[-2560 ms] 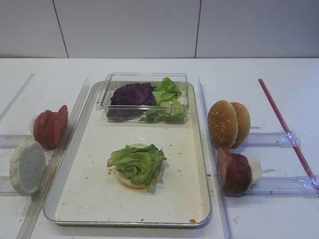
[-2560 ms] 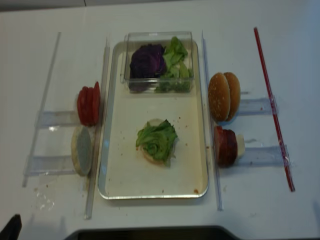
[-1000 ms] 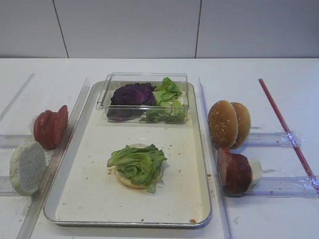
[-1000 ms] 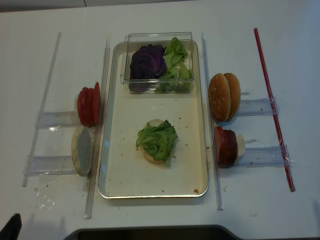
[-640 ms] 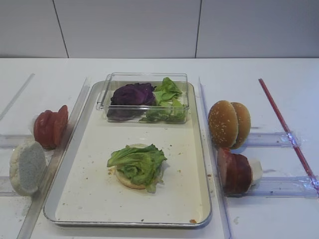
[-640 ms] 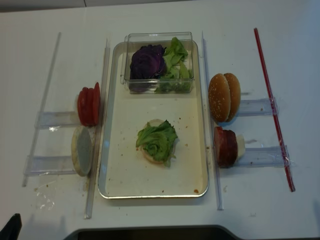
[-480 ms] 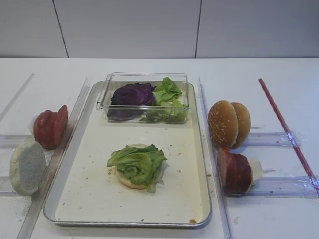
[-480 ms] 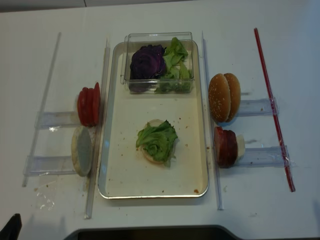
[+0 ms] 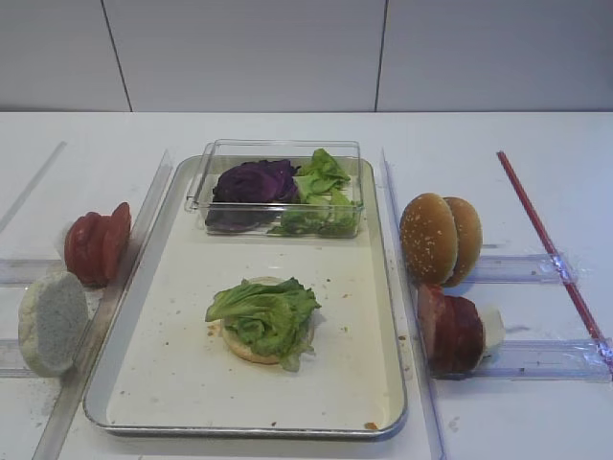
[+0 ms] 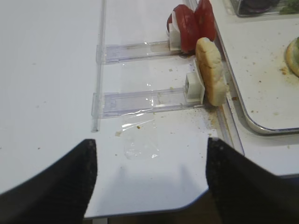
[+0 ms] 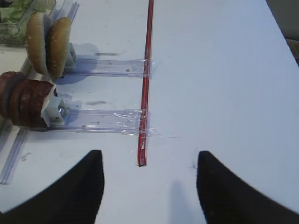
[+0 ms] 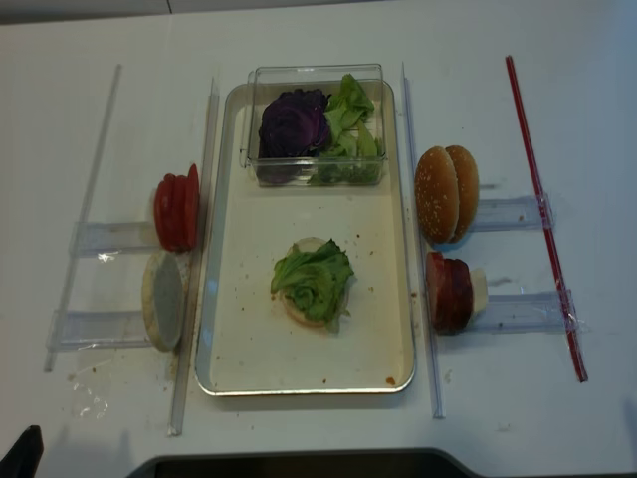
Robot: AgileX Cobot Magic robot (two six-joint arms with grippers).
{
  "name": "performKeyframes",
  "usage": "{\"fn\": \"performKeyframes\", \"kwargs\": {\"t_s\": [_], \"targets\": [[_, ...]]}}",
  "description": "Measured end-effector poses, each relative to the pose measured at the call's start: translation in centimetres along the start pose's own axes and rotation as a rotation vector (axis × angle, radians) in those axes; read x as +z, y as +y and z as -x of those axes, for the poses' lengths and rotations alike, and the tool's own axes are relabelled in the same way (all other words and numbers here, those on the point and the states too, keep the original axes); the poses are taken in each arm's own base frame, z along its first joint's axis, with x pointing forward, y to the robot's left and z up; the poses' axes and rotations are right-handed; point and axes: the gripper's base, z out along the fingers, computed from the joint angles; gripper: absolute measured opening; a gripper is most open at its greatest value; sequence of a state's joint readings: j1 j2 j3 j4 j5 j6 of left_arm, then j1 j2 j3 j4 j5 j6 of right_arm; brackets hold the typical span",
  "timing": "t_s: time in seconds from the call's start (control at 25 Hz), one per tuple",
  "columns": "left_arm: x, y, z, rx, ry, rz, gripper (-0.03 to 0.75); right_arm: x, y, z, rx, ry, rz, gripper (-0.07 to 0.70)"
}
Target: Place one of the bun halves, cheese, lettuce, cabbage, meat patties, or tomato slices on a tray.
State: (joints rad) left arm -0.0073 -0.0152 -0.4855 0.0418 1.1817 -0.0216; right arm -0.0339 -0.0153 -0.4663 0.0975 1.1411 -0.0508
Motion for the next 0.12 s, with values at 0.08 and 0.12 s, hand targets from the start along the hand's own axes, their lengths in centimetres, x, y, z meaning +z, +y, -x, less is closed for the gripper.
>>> {"fn": "performKeyframes", "kwargs": {"t_s": [0.08, 0.12], "targets": [[0.0, 0.0, 0.0, 0.0, 0.0, 0.0, 0.453, 0.0, 0.0, 0.0, 0.0, 0.0, 0.0, 0.454], [0.0, 0.0, 0.0, 0.0, 0.0, 0.0, 0.453, 0.0, 0.0, 0.0, 0.0, 0.0, 0.0, 0.454]]}}
